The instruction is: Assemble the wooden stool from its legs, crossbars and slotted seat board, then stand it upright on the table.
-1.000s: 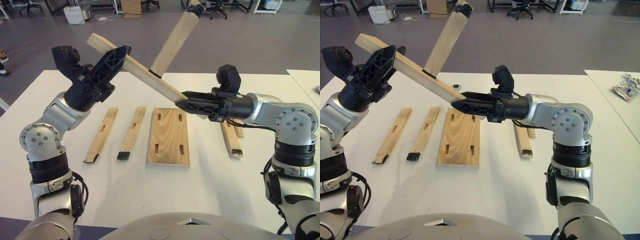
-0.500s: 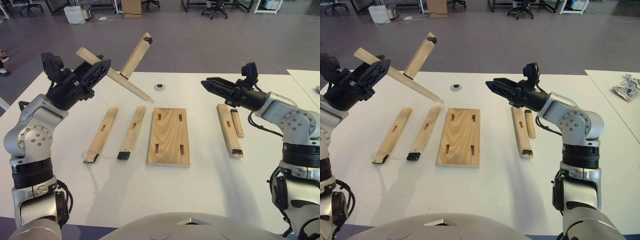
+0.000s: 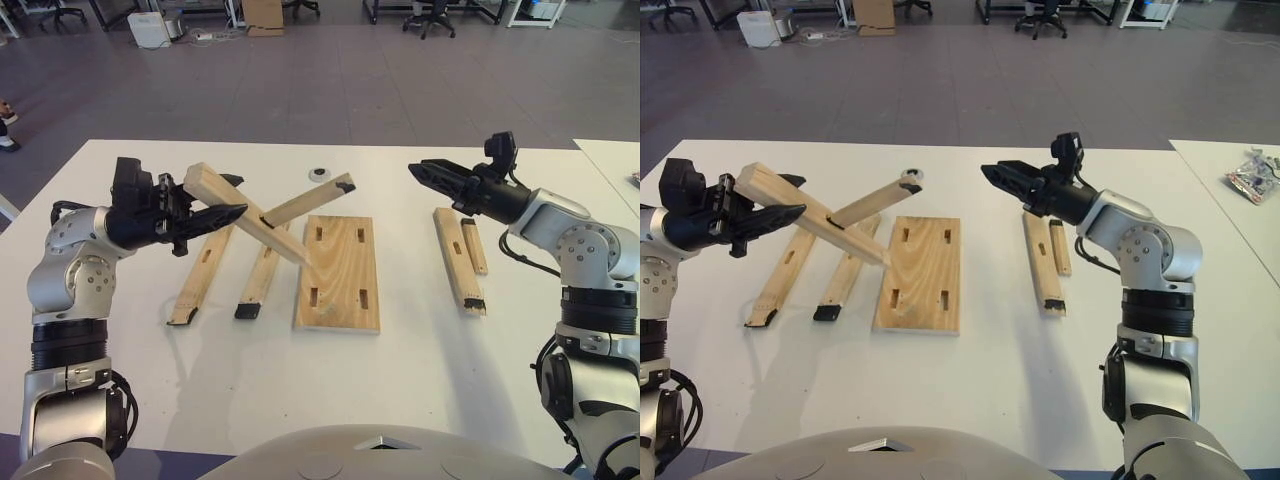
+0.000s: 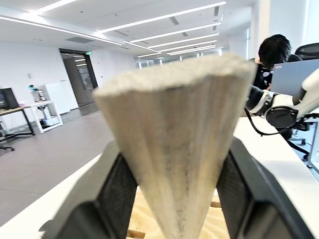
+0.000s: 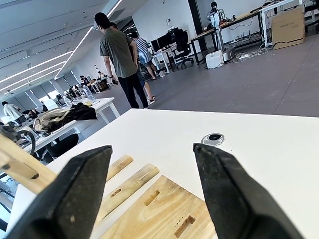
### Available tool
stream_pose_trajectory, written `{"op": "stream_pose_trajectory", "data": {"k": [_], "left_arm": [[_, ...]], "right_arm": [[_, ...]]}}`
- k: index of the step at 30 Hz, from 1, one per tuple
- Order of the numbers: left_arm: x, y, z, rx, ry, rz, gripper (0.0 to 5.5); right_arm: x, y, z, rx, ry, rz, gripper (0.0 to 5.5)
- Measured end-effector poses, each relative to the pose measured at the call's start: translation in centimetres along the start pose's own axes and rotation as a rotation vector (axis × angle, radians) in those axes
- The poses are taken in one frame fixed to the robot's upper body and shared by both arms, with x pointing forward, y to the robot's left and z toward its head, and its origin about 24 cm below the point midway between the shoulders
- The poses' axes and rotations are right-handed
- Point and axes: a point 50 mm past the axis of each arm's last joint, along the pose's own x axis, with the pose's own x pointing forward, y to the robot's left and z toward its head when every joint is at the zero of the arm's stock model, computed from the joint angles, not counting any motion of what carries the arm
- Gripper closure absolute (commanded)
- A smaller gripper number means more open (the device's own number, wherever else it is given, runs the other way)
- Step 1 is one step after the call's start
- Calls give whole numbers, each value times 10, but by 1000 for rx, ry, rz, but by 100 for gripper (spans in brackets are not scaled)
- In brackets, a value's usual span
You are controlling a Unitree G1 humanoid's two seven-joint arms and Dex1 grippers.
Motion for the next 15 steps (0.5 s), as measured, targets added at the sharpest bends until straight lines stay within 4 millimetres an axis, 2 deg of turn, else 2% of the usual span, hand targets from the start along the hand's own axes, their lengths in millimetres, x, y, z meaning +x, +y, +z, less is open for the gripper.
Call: {"op": "stream_pose_trajectory", "data": {"k": [9, 15], "left_arm": [[15, -13, -4, 19, 85, -162, 344], [19, -17, -3, 20, 106, -195, 344]], "right_arm": [[1, 0, -1, 5, -2, 2, 245], [-1, 0, -1, 9, -10, 0, 245]]}}
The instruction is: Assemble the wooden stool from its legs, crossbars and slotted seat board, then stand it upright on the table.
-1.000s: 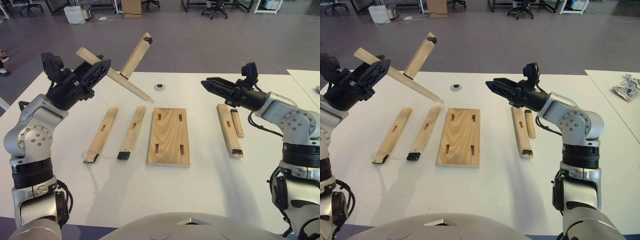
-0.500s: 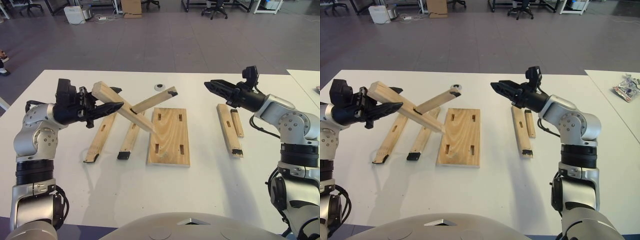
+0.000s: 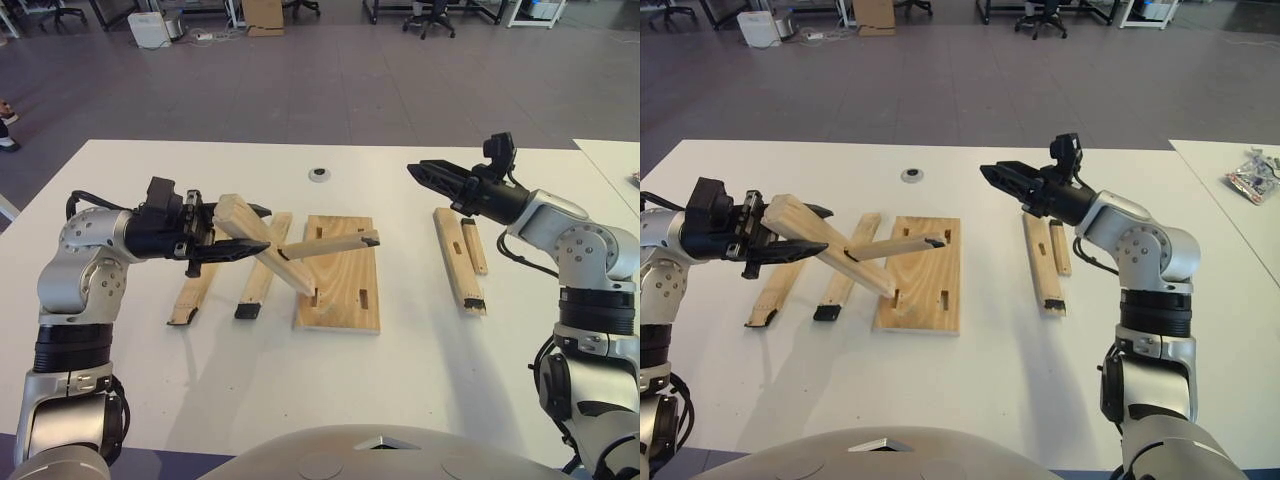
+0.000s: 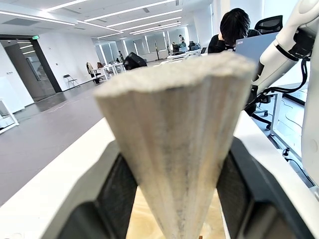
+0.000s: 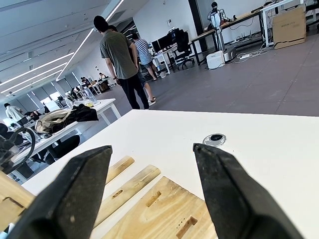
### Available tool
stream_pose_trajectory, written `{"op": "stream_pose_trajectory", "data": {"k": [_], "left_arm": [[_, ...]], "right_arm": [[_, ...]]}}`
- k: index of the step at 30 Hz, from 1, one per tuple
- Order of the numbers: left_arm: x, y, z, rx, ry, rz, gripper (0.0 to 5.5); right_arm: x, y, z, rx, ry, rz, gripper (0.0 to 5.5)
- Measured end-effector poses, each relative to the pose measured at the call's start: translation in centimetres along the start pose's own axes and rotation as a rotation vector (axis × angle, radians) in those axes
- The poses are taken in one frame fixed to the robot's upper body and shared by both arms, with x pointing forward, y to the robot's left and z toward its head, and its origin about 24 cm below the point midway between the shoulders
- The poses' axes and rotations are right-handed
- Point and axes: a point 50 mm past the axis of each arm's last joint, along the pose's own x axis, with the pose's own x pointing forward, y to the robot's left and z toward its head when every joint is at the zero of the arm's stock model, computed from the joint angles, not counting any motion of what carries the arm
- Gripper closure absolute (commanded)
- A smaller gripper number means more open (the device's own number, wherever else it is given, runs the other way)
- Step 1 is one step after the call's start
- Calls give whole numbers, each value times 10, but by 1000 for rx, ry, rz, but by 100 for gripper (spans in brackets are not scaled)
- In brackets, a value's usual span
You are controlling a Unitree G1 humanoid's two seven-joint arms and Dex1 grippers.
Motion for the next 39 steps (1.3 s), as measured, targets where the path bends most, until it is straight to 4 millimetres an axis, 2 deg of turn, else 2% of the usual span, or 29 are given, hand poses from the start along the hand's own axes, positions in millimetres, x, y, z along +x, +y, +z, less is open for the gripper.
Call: {"op": "stream_pose_trajectory", "data": {"k": [15, 26, 31, 32, 34, 36, 39], "left_arm": [[3, -4, -9, -34, 14, -26, 344], [2, 2, -19, -36, 28, -19, 344], [18, 3, -14, -62, 103, -52, 344], [25, 4, -13, -66, 125, -50, 344], [34, 3, -14, -58, 191, -59, 344], [36, 2, -12, -57, 231, -60, 344], [37, -4, -17, -59, 269, -41, 344]], "right_arm": [[0, 2, -2, 1, 0, -3, 245], [1, 3, -11, 28, -3, 0, 245], [1, 4, -13, 35, 1, 0, 245], [0, 4, -17, 41, 9, -9, 245], [-6, -1, -38, 76, 62, -53, 245], [-12, -5, -55, 111, 96, -95, 245], [-12, -6, -58, 130, 86, -108, 245]]}}
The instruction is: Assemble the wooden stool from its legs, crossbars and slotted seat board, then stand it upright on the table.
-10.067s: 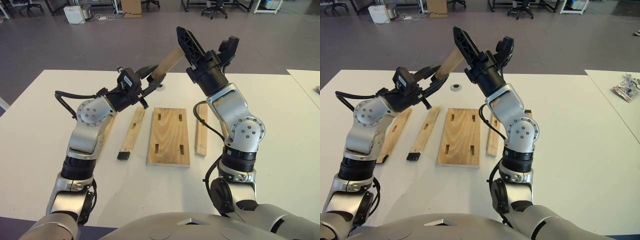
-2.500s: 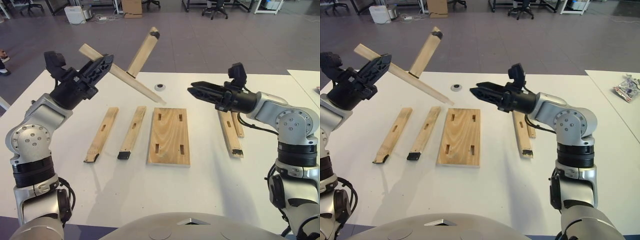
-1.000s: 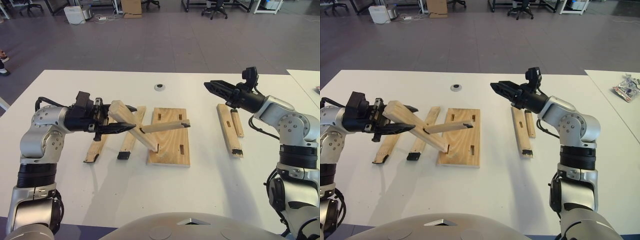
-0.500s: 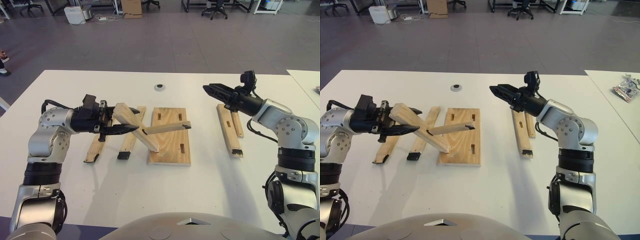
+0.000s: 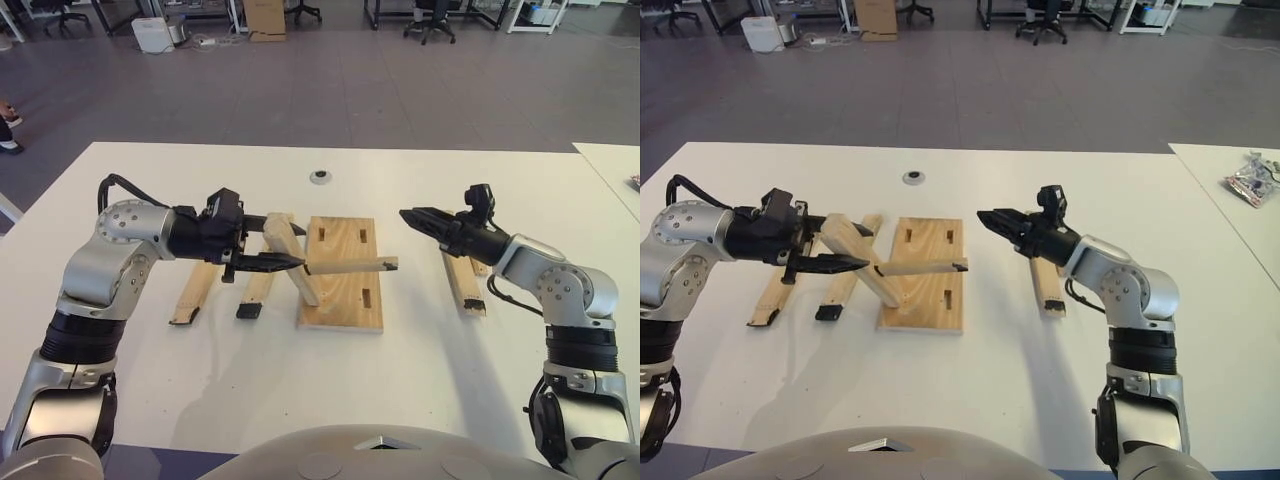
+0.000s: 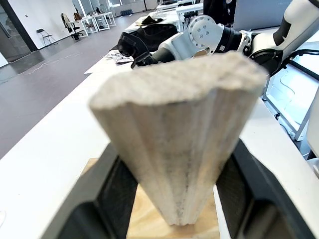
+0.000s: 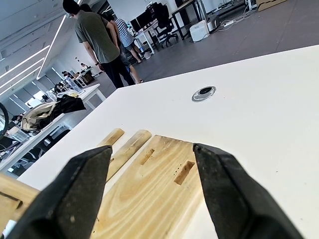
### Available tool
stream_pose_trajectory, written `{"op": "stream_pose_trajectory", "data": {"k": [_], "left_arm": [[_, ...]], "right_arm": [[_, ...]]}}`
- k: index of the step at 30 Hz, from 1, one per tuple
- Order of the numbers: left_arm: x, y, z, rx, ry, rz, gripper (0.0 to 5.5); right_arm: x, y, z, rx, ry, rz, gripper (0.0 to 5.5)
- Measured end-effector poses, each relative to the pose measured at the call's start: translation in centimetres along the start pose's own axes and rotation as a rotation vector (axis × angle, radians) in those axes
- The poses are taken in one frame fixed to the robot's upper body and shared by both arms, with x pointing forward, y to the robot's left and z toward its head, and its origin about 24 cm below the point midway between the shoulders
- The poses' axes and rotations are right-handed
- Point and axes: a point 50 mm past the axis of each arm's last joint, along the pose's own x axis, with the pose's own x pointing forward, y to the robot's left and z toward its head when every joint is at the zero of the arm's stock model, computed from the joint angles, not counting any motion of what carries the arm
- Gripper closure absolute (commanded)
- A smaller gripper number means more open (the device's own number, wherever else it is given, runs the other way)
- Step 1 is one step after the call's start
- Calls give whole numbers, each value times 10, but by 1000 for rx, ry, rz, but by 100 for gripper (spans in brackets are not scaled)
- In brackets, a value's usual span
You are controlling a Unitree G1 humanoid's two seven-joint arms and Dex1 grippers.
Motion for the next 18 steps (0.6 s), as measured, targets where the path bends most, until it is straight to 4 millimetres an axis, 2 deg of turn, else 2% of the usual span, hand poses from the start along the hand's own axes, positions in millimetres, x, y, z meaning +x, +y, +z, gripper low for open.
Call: {"op": "stream_pose_trajectory", "data": {"k": [4, 5, 6, 8, 9, 15, 18], "left_arm": [[2, -6, -6, -25, -27, 41, 344], [2, -7, -7, -38, -44, 55, 306], [3, -7, -9, -65, -65, 69, 297], [3, -17, -47, -287, 5, 112, 261], [3, -17, -52, -311, 10, 130, 249], [-6, -9, -38, -229, 18, 238, 155], [-14, -26, -58, -293, 86, 361, 107]], "right_arm": [[-3, -2, 3, 0, -22, -23, 245], [-3, -2, 3, 0, -22, -23, 245], [-3, -2, 3, 0, -22, -24, 245], [-3, -2, 4, 0, -26, -27, 245], [-3, -2, 4, 1, -26, -28, 245], [-1, -2, 4, 4, -34, -33, 245], [0, 0, 4, 3, -45, -34, 245]]}}
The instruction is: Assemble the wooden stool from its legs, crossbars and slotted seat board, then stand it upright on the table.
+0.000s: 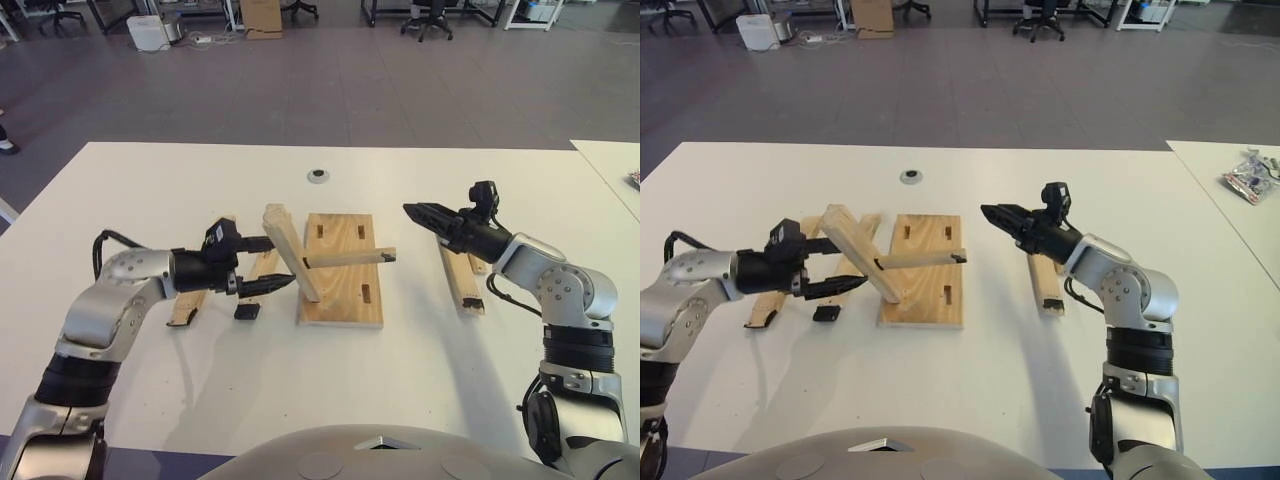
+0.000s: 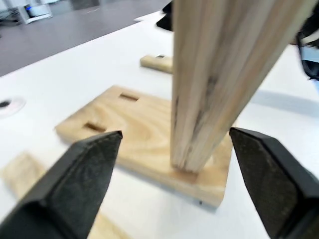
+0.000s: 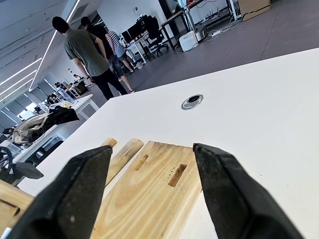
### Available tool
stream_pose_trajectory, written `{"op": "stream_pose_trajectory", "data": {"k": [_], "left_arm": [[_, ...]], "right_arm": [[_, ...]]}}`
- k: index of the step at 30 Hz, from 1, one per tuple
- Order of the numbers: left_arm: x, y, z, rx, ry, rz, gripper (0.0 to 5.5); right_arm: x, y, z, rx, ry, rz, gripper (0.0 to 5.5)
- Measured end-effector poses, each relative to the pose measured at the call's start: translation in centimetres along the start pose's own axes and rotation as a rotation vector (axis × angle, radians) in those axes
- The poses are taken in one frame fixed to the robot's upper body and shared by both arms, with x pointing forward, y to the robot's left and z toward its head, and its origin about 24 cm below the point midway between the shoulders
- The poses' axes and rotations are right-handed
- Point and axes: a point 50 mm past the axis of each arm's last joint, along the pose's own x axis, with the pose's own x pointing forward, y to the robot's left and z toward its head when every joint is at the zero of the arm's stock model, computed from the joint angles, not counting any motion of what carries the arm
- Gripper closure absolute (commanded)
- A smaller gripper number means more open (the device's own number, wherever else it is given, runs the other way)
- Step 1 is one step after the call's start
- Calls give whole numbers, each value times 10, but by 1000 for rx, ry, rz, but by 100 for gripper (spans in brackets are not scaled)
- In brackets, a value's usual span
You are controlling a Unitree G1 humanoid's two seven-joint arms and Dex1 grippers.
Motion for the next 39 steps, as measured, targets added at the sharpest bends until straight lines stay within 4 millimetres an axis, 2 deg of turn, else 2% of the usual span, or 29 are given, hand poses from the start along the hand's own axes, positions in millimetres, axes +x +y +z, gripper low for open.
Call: {"op": "stream_pose_trajectory", "data": {"k": [2, 3, 5, 9, 13, 18, 22, 29, 39], "left_arm": [[-1, -11, -11, -41, 23, 22, 67], [-1, -19, -24, -84, 64, 40, 67], [-2, -23, -42, -103, 168, 133, 67], [2, -8, -52, -112, 123, 461, 67], [13, -4, -63, -158, 69, 768, 67], [31, -17, -75, -255, 100, 747, 67], [33, -18, -74, -267, 117, 733, 67], [19, -11, -75, -225, 216, 772, 173], [12, -8, -71, -162, 284, 695, 340]], "right_arm": [[1, 2, -1, 2, -6, 8, 245], [1, 2, -2, 8, -6, 7, 245], [1, 2, -3, 9, -8, -1, 245], [1, 2, -5, 14, -15, -7, 245], [2, 3, -5, 15, -18, -1, 245], [2, 4, -6, 16, -19, -1, 245], [3, 3, -6, 19, -20, -11, 245], [6, 4, -8, 32, -31, -24, 245], [5, 5, -14, 51, -38, -40, 245]]}}
